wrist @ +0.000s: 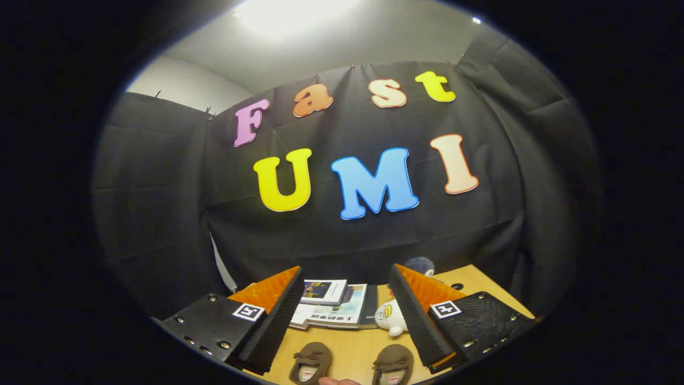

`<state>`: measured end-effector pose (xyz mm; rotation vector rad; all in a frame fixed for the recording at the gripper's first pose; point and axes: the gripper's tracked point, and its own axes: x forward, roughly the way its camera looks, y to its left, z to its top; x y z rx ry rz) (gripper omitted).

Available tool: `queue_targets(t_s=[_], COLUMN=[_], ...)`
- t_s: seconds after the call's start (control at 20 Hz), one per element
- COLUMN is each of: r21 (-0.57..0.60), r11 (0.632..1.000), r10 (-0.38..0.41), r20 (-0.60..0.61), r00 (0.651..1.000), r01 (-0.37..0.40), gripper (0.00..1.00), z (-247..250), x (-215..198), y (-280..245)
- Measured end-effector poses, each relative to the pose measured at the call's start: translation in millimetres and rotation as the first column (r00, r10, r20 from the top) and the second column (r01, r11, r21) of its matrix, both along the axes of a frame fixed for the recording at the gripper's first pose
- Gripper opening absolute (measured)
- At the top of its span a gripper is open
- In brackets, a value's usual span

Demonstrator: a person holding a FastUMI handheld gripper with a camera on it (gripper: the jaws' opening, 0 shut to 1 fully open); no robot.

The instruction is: Open the storage box then place both shoes into the box .Put the left shoe in first, then the right shoe, with the right side of both shoes facing outward in a uniform manner.

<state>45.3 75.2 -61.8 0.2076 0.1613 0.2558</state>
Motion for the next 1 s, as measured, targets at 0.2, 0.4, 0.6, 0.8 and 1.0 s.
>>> queue_targets(t_s=[0.2, 0.4, 0.6, 0.8, 1.0], r21=[0.089, 0.128, 0.272, 0.422, 0.532], r11=[0.988, 0.941, 0.846, 0.758, 0.689], r10=[0.138, 0.336, 0.530, 0.649, 0.723], r20=[-0.106, -0.220, -0.337, -0.414, -0.458], r00=[0.985, 0.916, 0.778, 0.638, 0.517], r01=[-0.129, -0.315, -0.459, -0.497, -0.493], gripper=[0.97, 0.97, 0.97, 0.96, 0.96], z=[-33, -78, -129, -172, -214], x=[5, -2, -26, -40, -50], y=[42, 97, 154, 192, 222])
